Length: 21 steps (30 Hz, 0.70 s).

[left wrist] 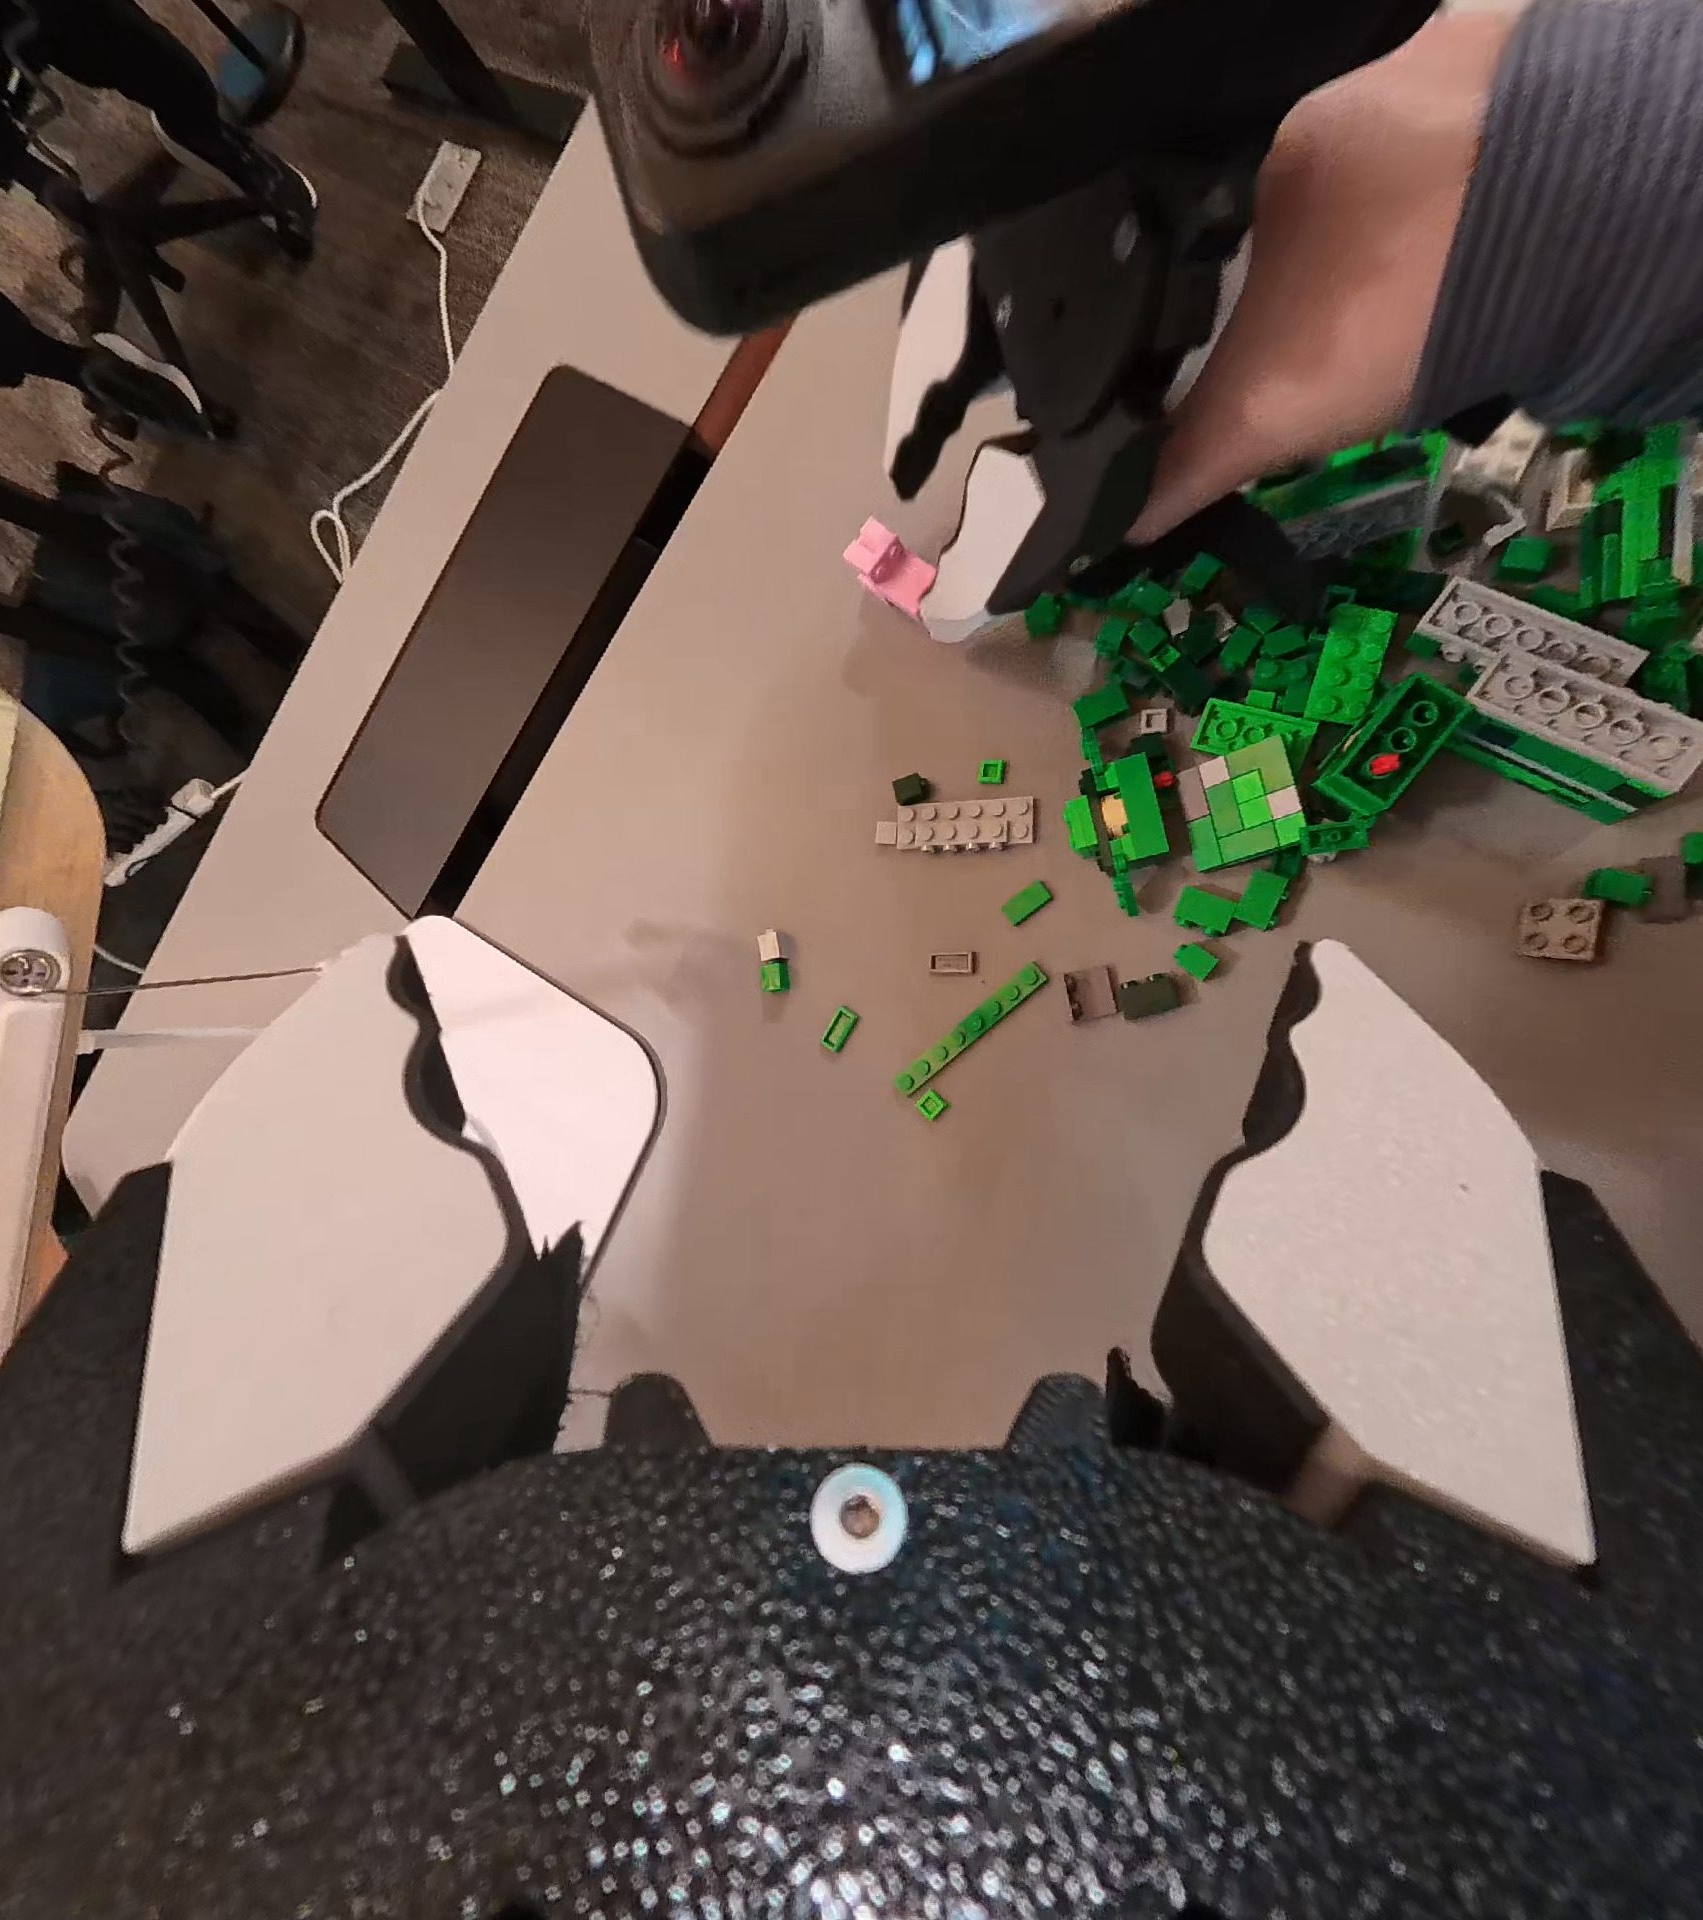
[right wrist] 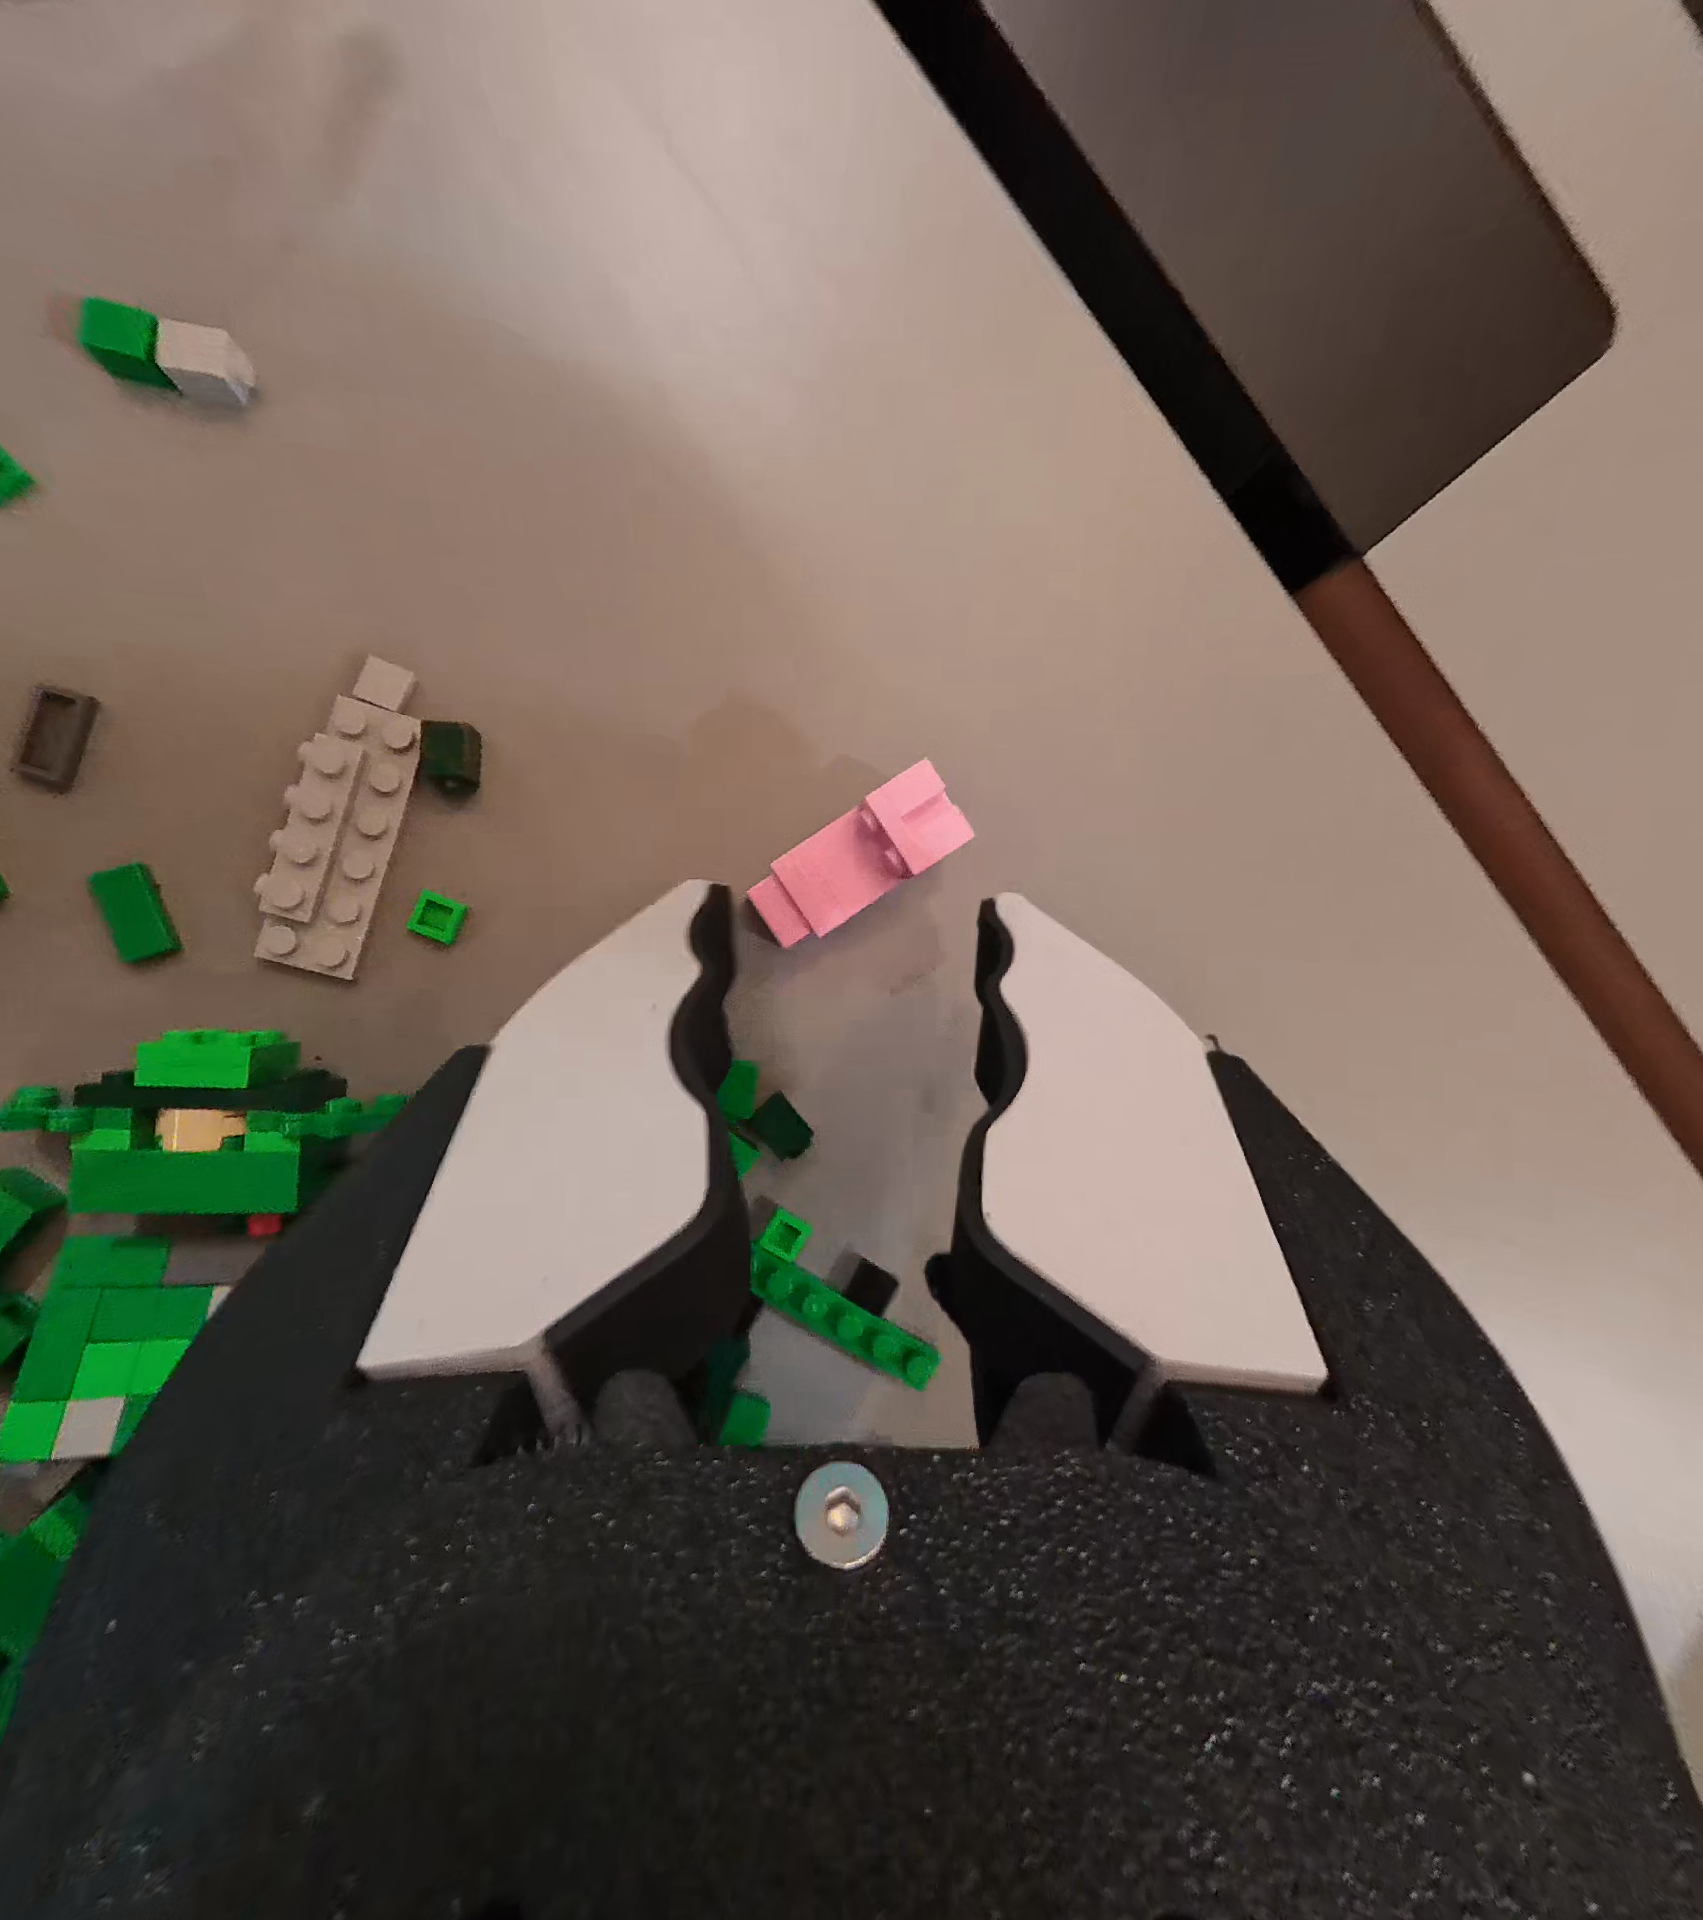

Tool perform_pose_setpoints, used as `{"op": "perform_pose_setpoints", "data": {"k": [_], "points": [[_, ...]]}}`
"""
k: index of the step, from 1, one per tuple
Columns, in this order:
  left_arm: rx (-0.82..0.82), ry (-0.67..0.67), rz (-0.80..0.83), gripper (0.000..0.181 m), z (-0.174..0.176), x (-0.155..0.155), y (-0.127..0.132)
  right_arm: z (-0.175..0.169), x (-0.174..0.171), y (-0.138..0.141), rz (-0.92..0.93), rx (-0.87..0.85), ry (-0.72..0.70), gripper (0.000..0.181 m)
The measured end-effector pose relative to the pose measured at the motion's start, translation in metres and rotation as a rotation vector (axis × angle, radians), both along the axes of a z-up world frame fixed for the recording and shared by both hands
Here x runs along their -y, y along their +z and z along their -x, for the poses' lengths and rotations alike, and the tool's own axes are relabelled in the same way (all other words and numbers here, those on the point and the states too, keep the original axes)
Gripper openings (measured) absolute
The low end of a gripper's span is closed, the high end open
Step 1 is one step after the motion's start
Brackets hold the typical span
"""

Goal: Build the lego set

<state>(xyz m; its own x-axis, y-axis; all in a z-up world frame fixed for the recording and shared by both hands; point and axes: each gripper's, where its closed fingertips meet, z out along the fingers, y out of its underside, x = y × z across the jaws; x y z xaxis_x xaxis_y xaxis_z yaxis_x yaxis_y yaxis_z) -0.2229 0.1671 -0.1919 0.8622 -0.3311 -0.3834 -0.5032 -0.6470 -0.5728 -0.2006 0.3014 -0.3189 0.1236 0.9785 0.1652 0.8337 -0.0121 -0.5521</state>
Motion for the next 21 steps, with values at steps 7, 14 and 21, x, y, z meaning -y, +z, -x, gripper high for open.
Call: {"op": "perform_pose_setpoints", "data": {"k": [7, 14, 21], "points": [[-0.012, -0.002, -0.006, 0.145, -0.001, 0.000, 0.002, 0.002, 0.004, -0.005, -0.004, 0.018, -0.010, 0.041], [-0.014, -0.004, 0.009, 0.145, -0.002, -0.001, -0.002, 0.004, 0.001, -0.009, 0.023, 0.002, -0.016, 0.040], [-0.009, 0.004, 0.030, 0.145, 0.002, -0.003, -0.009, 0.001, -0.007, -0.008, 0.004, 0.004, -0.023, 0.021]]}}
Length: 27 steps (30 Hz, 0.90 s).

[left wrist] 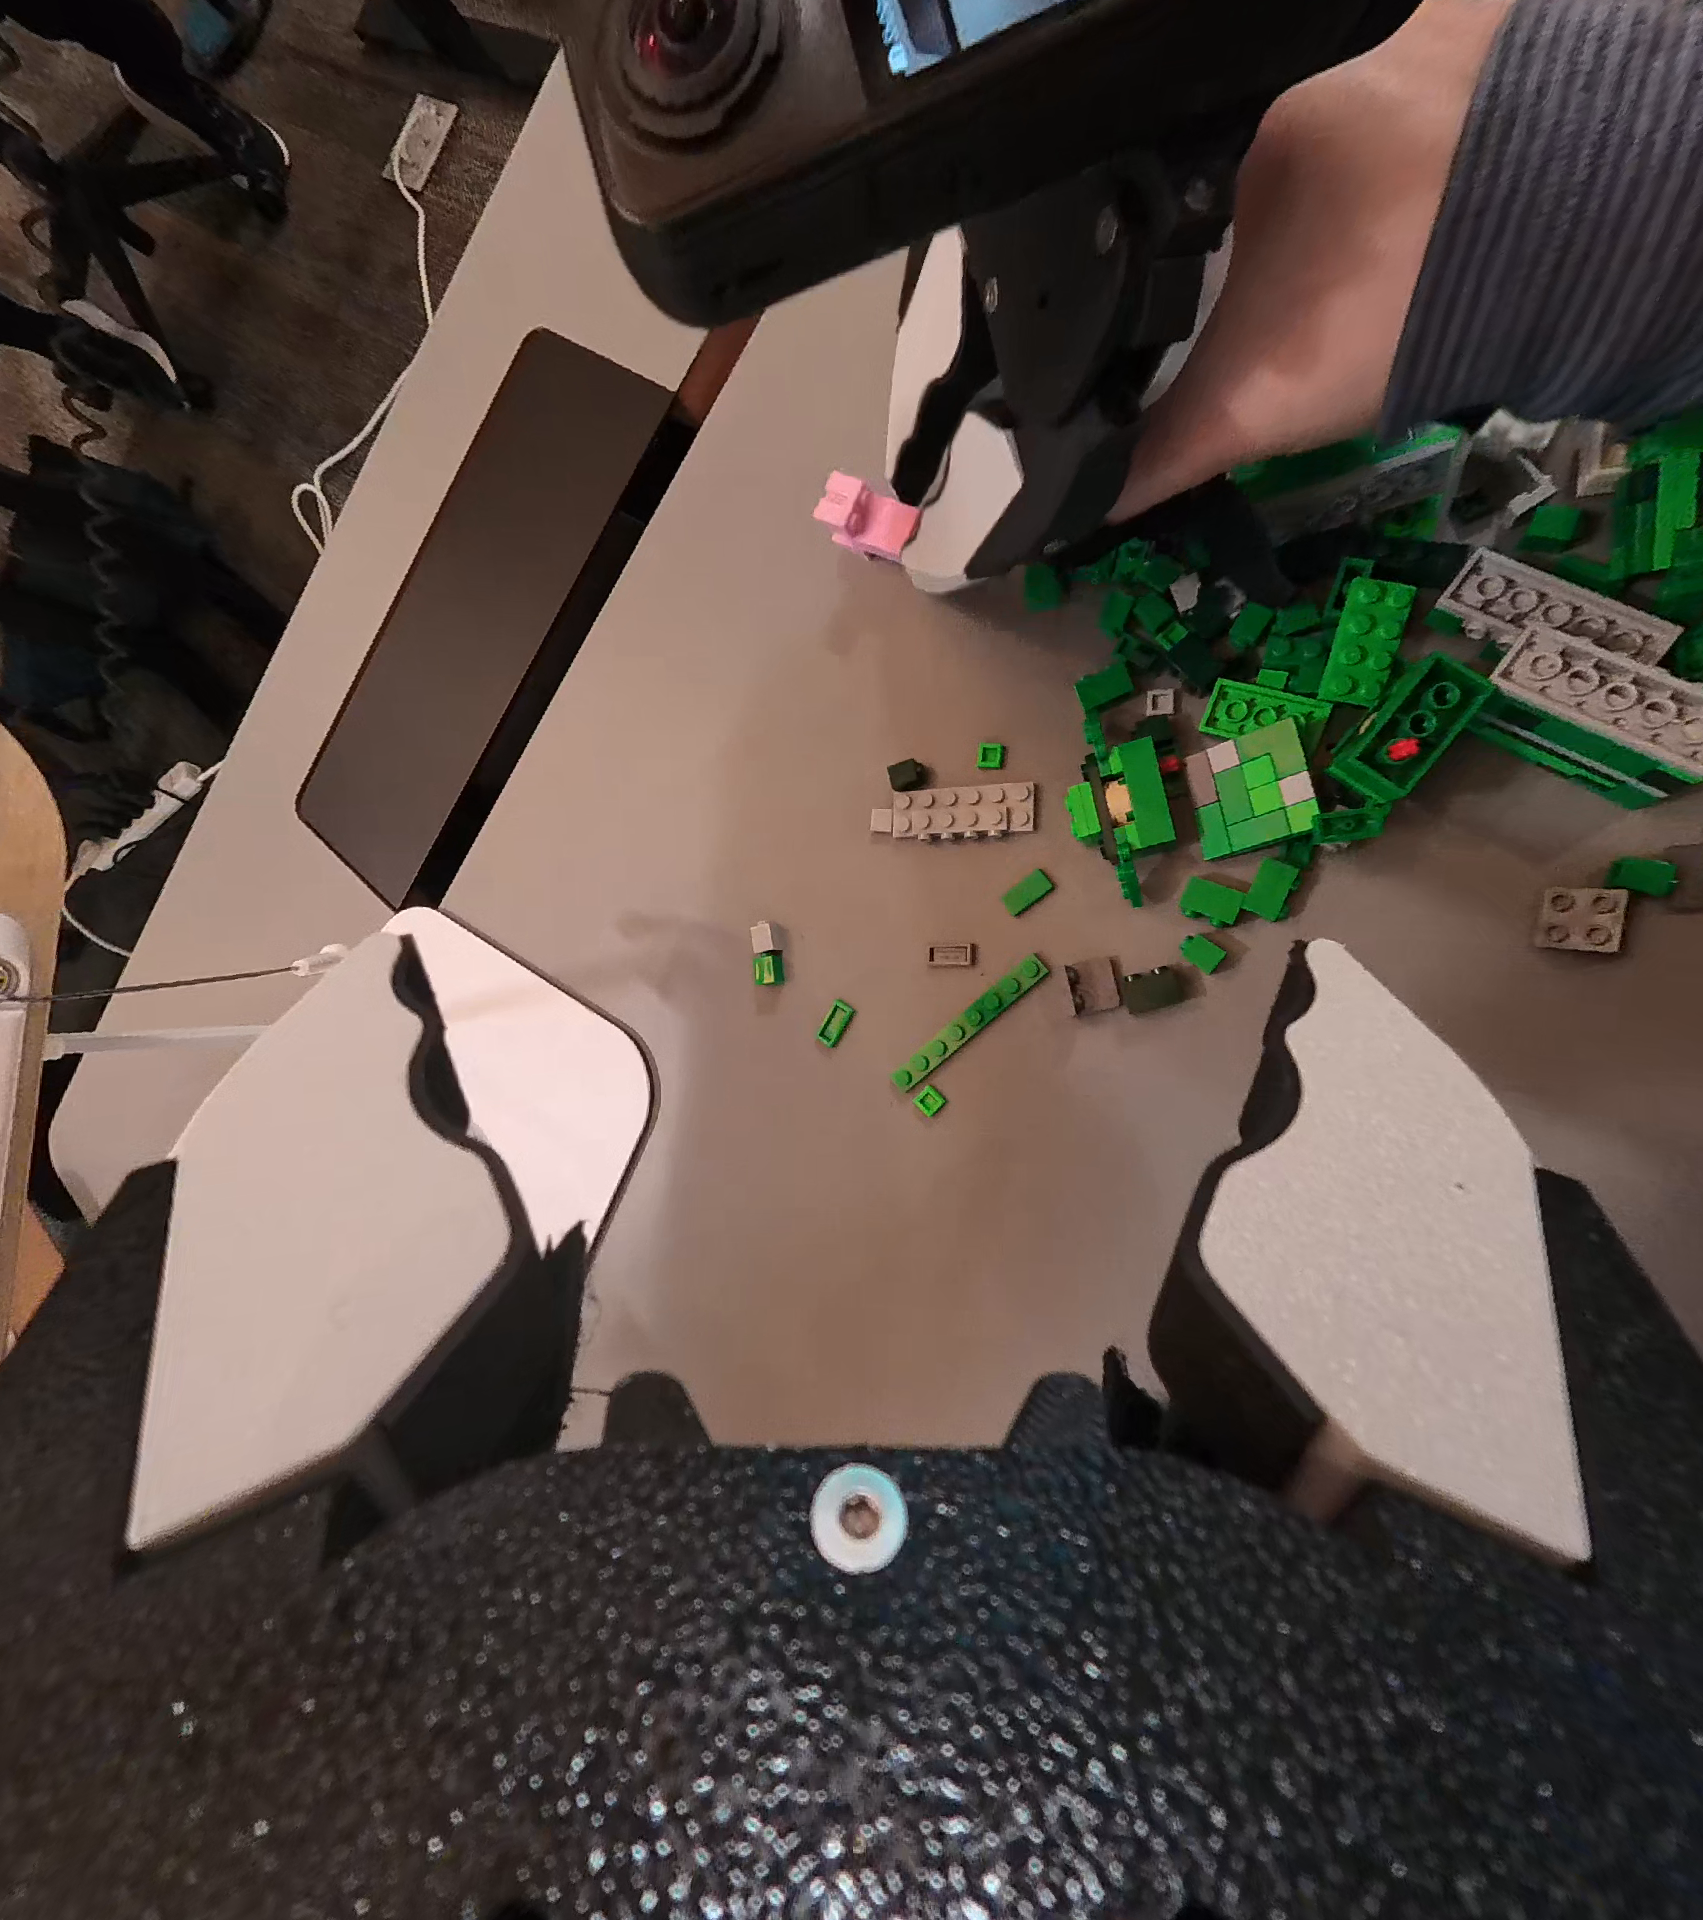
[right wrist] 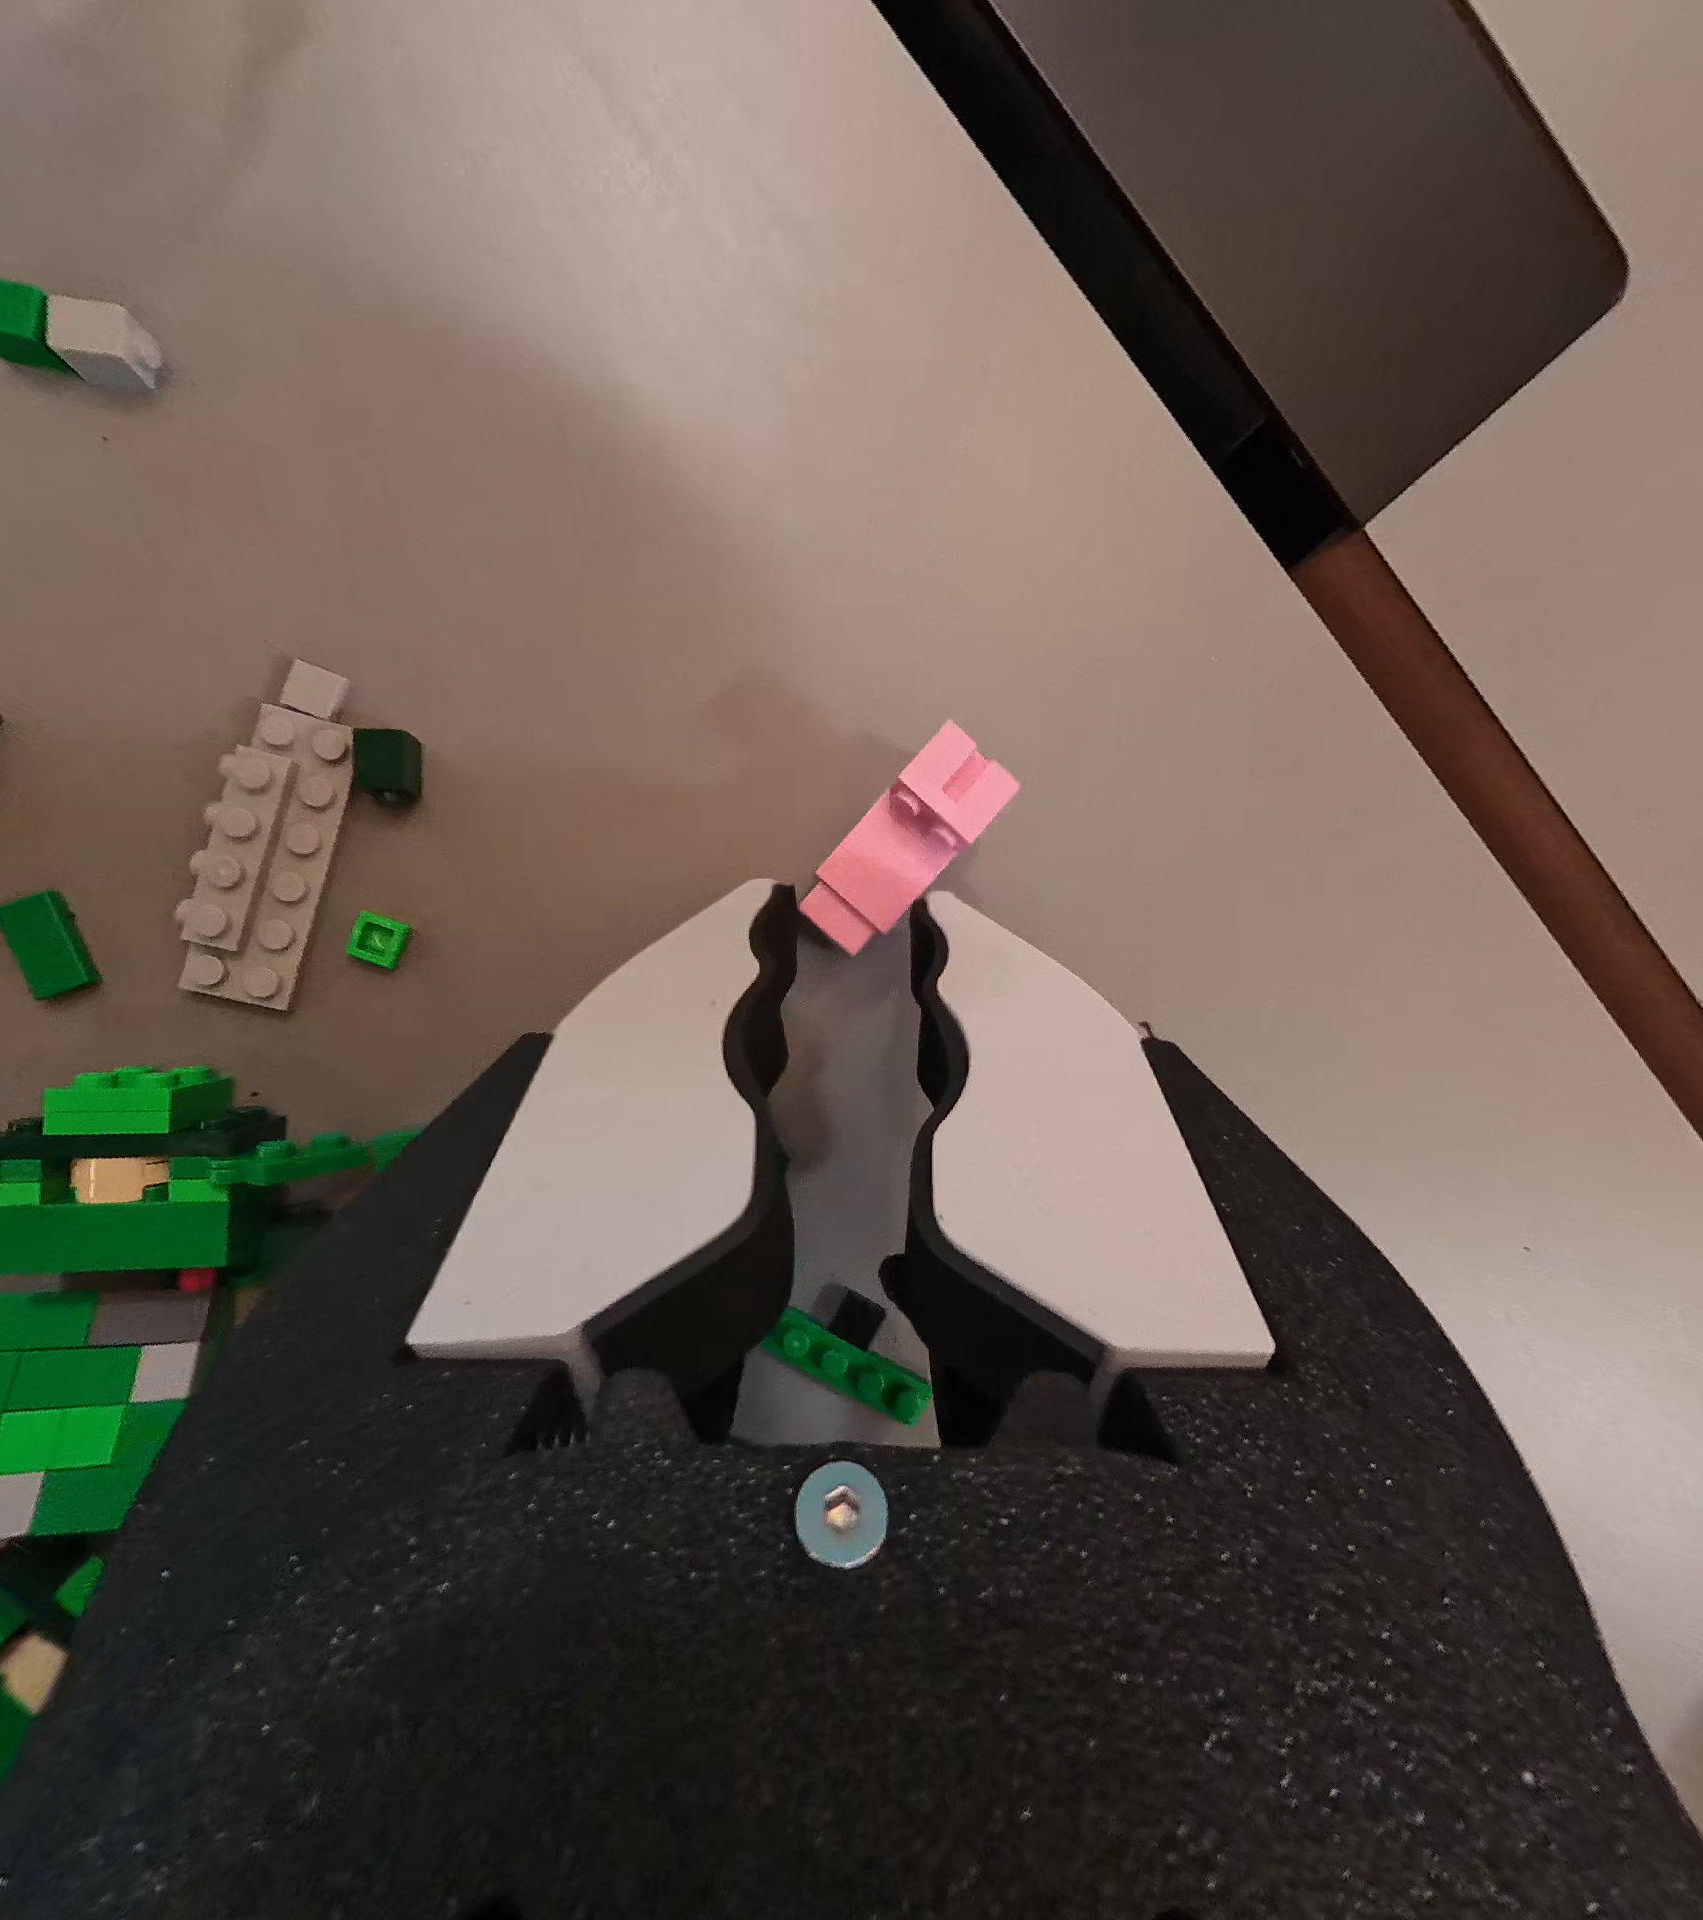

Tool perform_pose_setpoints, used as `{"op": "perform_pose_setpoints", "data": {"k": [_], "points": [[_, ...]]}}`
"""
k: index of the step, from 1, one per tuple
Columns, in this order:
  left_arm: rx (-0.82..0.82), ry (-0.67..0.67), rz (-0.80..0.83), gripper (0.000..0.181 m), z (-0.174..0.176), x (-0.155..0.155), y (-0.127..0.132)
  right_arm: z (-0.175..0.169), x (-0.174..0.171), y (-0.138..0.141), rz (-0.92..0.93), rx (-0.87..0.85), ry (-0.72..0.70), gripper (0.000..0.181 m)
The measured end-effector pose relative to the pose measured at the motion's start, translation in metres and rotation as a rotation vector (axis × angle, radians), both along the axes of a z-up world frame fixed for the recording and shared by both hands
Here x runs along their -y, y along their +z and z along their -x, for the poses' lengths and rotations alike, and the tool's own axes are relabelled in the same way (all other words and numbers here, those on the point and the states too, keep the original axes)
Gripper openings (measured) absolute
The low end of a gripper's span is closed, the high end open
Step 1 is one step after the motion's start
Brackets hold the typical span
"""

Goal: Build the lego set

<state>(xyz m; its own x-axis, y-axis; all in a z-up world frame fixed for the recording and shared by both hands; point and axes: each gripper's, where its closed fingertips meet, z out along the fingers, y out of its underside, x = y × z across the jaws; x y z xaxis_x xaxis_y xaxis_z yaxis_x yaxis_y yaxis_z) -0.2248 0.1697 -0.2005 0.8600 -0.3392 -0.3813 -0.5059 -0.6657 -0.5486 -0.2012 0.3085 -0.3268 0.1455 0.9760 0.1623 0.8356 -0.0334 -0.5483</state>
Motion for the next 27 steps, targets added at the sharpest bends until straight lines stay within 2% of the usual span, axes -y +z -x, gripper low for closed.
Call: {"op": "perform_pose_setpoints", "data": {"k": [5, 8, 11, 13, 17, 20, 23, 27], "points": [[0.012, -0.016, -0.013, 0.144, -0.001, -0.002, 0.001, -0.001, -0.004, 0.004, -0.001, -0.022, 0.042, 0.020], [0.010, -0.023, -0.023, 0.143, 0.000, -0.004, 0.001, 0.001, 0.003, 0.027, -0.043, -0.075, 0.118, 0.020], [0.022, -0.049, -0.037, 0.143, -0.001, -0.005, 0.002, -0.001, 0.022, 0.064, -0.097, -0.137, 0.249, 0.020], [0.066, -0.087, -0.029, 0.146, -0.006, -0.004, 0.000, -0.007, 0.047, 0.084, -0.110, -0.155, 0.406, 0.020], [0.159, -0.216, -0.023, 0.145, -0.025, 0.003, -0.001, -0.036, 0.096, 0.107, -0.119, -0.164, 0.661, 0.019], [0.209, -0.313, -0.028, 0.139, -0.042, 0.012, -0.003, -0.059, 0.136, 0.102, -0.022, -0.187, 0.749, 0.019], [0.259, -0.453, 0.066, 0.136, -0.063, 0.035, -0.034, -0.080, 0.163, 0.071, -0.004, -0.124, 0.816, 0.020], [0.256, -0.539, 0.116, 0.122, -0.074, 0.051, -0.067, -0.079, 0.190, 0.049, 0.081, -0.129, 0.878, 0.020]]}}
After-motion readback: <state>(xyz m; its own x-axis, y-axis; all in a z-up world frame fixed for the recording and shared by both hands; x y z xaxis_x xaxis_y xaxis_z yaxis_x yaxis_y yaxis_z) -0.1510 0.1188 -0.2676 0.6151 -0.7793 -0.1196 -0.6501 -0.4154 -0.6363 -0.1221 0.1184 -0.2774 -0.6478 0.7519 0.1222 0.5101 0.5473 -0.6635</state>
